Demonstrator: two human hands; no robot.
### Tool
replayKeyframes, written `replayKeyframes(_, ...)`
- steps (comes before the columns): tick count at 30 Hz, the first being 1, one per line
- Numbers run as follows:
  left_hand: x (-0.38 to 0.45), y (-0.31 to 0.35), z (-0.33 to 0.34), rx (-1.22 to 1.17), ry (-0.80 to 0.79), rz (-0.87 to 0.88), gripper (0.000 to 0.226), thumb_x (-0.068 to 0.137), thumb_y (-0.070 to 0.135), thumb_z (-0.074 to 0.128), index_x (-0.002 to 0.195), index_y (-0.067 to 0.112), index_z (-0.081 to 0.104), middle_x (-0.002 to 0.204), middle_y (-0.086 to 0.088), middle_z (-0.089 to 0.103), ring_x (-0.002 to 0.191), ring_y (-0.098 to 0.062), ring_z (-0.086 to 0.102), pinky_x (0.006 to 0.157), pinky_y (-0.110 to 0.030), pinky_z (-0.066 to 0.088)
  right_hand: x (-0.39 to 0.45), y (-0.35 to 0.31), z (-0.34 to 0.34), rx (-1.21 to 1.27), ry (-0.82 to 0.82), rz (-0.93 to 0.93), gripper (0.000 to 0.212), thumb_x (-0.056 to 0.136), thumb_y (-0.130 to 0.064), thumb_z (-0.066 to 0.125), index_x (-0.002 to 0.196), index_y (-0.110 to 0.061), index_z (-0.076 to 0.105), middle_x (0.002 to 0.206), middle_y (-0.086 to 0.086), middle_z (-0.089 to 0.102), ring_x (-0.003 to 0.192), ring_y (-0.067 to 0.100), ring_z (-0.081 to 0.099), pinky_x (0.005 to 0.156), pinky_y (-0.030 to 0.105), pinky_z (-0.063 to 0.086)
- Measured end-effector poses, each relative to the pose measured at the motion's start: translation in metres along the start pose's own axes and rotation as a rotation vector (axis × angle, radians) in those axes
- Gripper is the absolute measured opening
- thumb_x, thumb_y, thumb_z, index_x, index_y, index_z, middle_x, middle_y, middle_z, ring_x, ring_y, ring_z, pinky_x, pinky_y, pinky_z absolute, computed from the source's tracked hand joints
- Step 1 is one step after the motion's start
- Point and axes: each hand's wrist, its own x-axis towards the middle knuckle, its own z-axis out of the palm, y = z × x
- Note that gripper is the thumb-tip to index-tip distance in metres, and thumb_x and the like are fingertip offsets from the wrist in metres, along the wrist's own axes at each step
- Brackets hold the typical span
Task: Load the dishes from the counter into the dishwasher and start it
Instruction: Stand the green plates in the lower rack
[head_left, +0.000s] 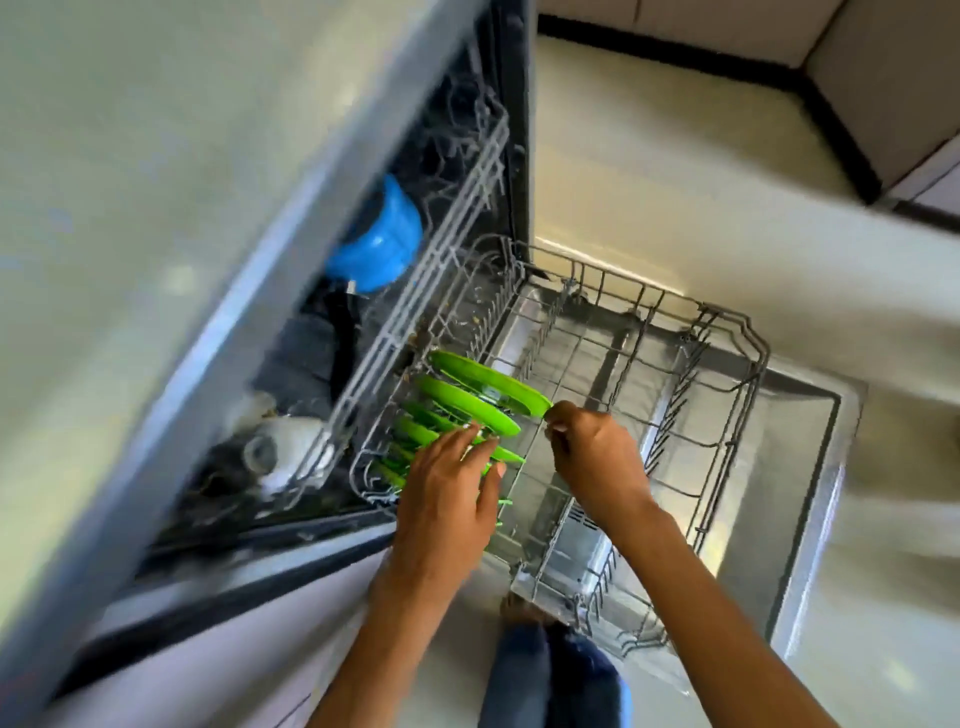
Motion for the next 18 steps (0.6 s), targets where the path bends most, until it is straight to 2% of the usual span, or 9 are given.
replayKeyframes(4, -0.068, 0.060, -0.121, -0.075, 0.124, 0.032, 0.033, 0.091, 0.028, 0.045, 0.107, 0.011, 0.068, 0.114, -0.005, 0.065, 0.106, -0.020, 0.058, 0.089, -0.034, 0.045, -0.076, -0.075, -0.096, 0.005, 0.035, -0.126, 0.021, 0.090, -0.019, 0.052, 0.108, -0.016, 0.063, 0.094, 0.016, 0.070, 0.087, 0.035, 0.065, 0.070, 0.041, 0.053)
replayKeyframes(10, -0.183, 0.095, -0.278, -0.041, 0.470, -0.065, 0.029, 0.091, 0.029, 0.049, 0.106, 0.016, 0.070, 0.112, 0.002, 0.066, 0.104, -0.011, 0.057, 0.091, -0.021, 0.041, -0.180, -0.201, -0.191, 0.103, 0.180, -0.445, 0.009, 0.085, -0.018, 0.065, 0.092, -0.016, 0.069, 0.078, 0.016, 0.071, 0.070, 0.040, 0.066, 0.059, 0.043, 0.051)
replayKeyframes(14, -0.246, 0.080, -0.327, 0.049, 0.689, -0.222, 0.030, 0.091, 0.034, 0.048, 0.106, 0.020, 0.070, 0.116, 0.008, 0.065, 0.108, -0.009, 0.056, 0.094, -0.022, 0.041, -0.208, -0.274, -0.197, 0.132, 0.097, -0.621, 0.008, 0.085, -0.021, 0.063, 0.092, -0.021, 0.067, 0.077, 0.011, 0.071, 0.072, 0.034, 0.067, 0.059, 0.038, 0.049)
replayKeyframes(18, -0.294, 0.047, -0.338, 0.122, 0.857, -0.397, 0.029, 0.087, 0.037, 0.049, 0.100, 0.024, 0.071, 0.110, 0.012, 0.066, 0.101, -0.005, 0.058, 0.089, -0.018, 0.041, -0.230, -0.335, -0.172, 0.141, -0.067, -0.784, 0.006, 0.089, -0.028, 0.058, 0.087, -0.033, 0.061, 0.081, -0.008, 0.069, 0.079, 0.018, 0.066, 0.066, 0.033, 0.049)
